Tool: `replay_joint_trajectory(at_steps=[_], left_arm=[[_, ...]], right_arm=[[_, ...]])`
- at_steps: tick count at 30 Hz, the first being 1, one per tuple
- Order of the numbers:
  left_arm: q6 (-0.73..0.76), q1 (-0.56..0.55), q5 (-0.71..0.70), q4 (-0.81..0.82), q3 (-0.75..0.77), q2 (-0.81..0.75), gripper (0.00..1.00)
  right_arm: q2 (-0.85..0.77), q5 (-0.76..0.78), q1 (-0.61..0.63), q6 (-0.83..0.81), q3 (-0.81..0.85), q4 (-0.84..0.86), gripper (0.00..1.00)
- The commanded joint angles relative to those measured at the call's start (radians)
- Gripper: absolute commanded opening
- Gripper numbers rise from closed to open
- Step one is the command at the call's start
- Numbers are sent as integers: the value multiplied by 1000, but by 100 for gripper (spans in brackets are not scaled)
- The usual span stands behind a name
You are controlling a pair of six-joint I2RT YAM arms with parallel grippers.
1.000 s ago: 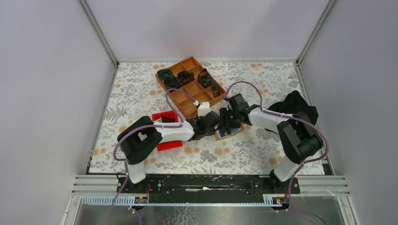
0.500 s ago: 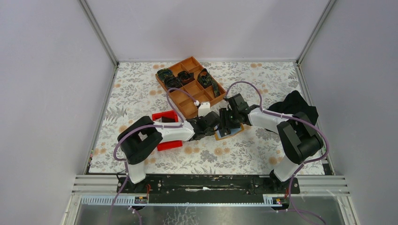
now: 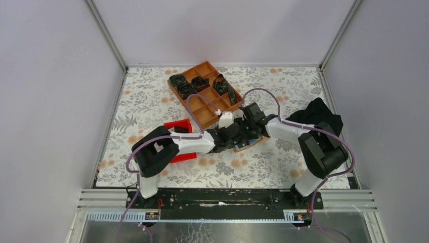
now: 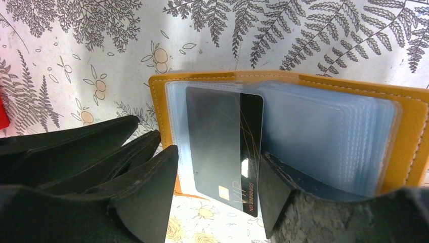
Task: Put the credit cards into the card holder
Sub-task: Insert the credit card into the card holder.
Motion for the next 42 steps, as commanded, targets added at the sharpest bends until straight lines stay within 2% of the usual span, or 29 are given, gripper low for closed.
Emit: replay_joint_trajectory(at_steps=[1, 20, 33, 42], left_arm=[[-29, -41, 161, -148, -62, 93, 34], [-77, -42, 187, -41, -126, 11, 34], [-117, -40, 213, 13, -198, -27, 33], [-116, -41, 212, 18, -193, -26, 33]], right_arm=[[14, -47, 60, 43, -28, -55, 63], [70, 11, 176, 88, 7, -75, 63], [154, 56, 239, 107, -11, -53, 69], [223, 130, 266, 124, 9, -101, 66]])
